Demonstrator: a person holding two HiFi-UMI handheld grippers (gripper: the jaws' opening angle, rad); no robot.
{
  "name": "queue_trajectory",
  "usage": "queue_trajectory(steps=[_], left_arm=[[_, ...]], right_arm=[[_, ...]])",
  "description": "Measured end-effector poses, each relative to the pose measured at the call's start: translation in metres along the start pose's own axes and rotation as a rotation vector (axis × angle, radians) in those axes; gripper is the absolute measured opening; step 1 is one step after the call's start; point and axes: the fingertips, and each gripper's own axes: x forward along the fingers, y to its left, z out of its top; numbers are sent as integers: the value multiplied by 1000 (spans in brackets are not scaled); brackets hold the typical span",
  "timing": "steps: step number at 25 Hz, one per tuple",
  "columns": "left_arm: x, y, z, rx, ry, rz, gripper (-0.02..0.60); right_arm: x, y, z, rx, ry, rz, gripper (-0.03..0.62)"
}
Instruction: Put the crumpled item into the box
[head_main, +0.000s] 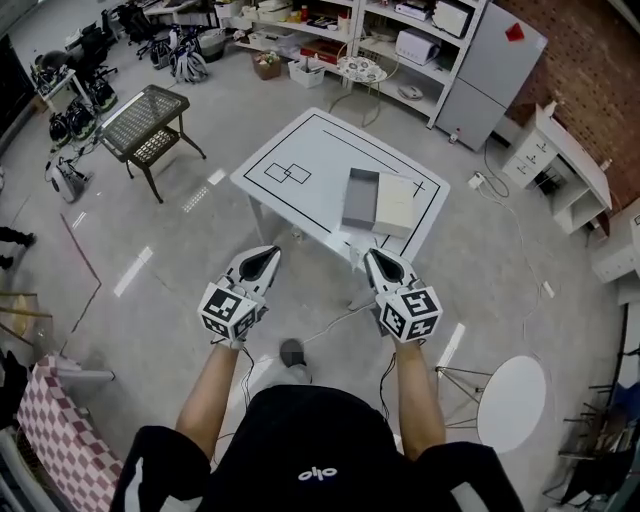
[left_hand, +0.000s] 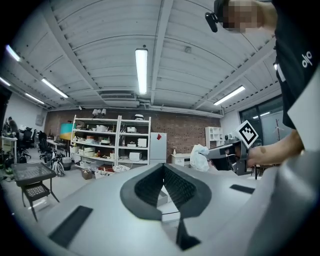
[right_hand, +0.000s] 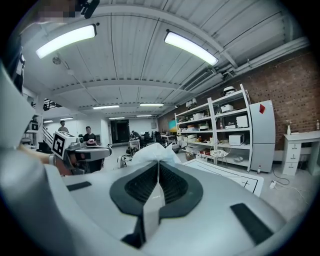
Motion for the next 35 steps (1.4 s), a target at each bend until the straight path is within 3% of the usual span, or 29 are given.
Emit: queue_trajectory(steps=[9, 17, 22, 35], left_arm=[[37, 67, -10, -19, 20, -63, 8], [86, 88, -28, -34, 45, -141, 8], [123, 106, -28, -30, 59, -203, 8], [256, 198, -32, -14, 94, -326, 8]], right_arm=[[67, -22, -2, 12, 23, -62, 18], [97, -53, -13, 37, 44, -118, 18], [124, -83, -12, 68, 41, -166, 18], [232, -178, 7, 124, 26, -269, 18]])
